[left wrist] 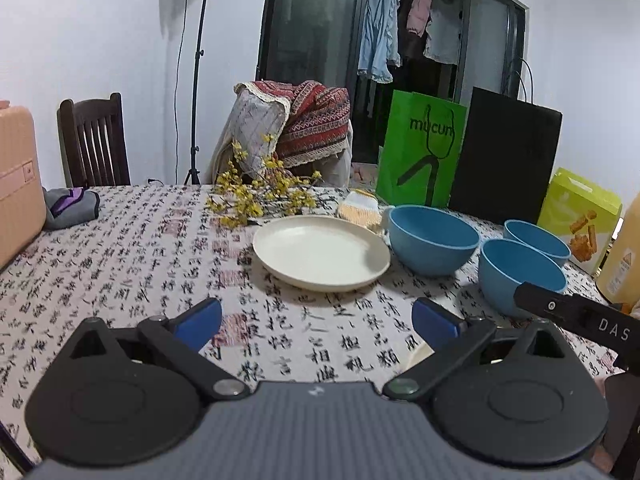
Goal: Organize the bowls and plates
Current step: 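Move both open tools toward the cream plate near the flower sprig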
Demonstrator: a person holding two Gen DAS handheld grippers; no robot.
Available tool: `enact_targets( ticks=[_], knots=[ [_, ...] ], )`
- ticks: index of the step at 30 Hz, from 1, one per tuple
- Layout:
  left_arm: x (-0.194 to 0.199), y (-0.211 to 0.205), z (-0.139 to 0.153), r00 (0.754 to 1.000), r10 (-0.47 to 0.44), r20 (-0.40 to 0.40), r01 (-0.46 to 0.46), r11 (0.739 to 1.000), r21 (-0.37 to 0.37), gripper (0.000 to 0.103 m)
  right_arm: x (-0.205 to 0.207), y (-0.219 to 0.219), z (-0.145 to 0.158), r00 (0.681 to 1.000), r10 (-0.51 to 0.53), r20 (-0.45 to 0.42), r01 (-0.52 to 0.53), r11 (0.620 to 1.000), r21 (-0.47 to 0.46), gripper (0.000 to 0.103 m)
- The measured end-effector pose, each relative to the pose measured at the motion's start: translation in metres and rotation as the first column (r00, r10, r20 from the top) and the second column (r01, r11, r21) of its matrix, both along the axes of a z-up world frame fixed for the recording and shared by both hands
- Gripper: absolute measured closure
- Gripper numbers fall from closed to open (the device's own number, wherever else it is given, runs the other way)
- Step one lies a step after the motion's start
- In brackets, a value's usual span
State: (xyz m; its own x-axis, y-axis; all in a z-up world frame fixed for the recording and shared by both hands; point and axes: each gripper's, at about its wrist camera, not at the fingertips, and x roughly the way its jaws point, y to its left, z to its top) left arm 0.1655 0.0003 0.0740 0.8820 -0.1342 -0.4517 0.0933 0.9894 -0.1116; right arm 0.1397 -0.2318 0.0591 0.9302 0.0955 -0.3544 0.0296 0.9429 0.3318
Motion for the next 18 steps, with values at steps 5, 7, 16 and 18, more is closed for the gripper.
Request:
enact_targets(
  ticks=[5,7,16,18],
  knots=[
    [0.013,0.011,0.008,1.000,0.007,-0.001,-0.007,1.000,-0.003,0.000,0.015,0.015,0.009,1.000,0.011,-0.014,-0.011,1.000,-0.001,0.000],
    [0.019,0.014,0.011,1.000,0.009,-0.011,-0.009,1.000,0.005,0.000,0.022,0.021,0.013,1.000,0.016,-0.025,-0.016,1.000,-0.001,0.000],
    [0.053,0.036,0.020,0.999,0.037,-0.039,-0.038,0.999,-0.012,0.000,0.062,0.048,0.022,0.994,0.042,-0.102,-0.041,0.999,0.010,0.000],
    [0.061,0.041,0.022,0.998,0.042,-0.043,-0.043,0.999,-0.015,0.000,0.072,0.052,0.021,0.991,0.044,-0.123,-0.043,0.999,0.017,0.000]
  ],
)
